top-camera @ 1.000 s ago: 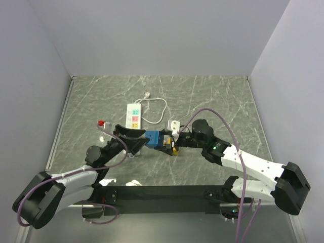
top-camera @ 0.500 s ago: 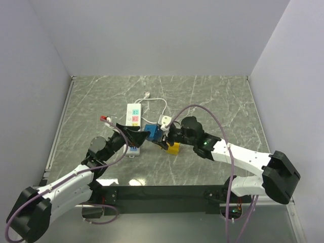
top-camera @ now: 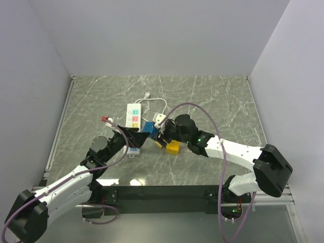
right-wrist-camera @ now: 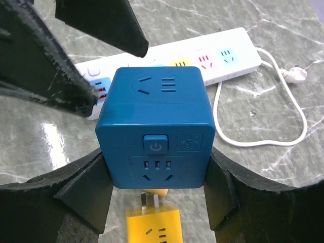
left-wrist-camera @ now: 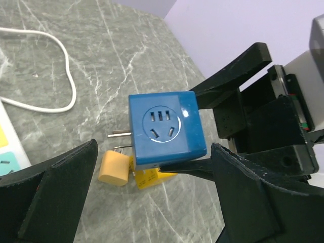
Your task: Insert the plug
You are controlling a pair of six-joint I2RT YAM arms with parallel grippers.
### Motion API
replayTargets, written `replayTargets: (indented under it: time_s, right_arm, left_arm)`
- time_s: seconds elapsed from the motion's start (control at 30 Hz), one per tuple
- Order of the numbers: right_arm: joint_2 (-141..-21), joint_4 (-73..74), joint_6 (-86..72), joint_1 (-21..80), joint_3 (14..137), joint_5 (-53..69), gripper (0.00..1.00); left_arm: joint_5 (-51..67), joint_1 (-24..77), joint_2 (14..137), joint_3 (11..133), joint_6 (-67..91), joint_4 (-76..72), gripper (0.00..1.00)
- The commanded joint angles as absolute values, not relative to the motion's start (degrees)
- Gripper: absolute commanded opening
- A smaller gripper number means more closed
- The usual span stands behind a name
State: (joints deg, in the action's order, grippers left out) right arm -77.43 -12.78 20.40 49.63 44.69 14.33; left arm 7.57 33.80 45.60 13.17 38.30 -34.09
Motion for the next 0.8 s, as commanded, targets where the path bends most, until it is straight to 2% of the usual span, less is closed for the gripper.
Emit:
replayTargets:
  time_s: [0.0, 0.53, 0.77]
  right_arm:
    - [-77.08, -16.52, 21.01, 50.1, 48.25, 13.36, 0.0]
    - [-77.78, -14.77, 21.62, 50.71, 49.22, 12.92, 0.0]
    - [-77.35, -14.85, 21.88, 50.8, 48.96, 12.48, 0.0]
  left_arm:
    - [6.24, 34.54, 45.09, 13.98, 37.62, -38.57, 0.99]
    - [3.26, 38.93, 53.43, 20.04, 34.81, -37.09, 0.98]
    - [0.88, 39.99, 55.63, 21.71, 34.37, -34.54, 0.73]
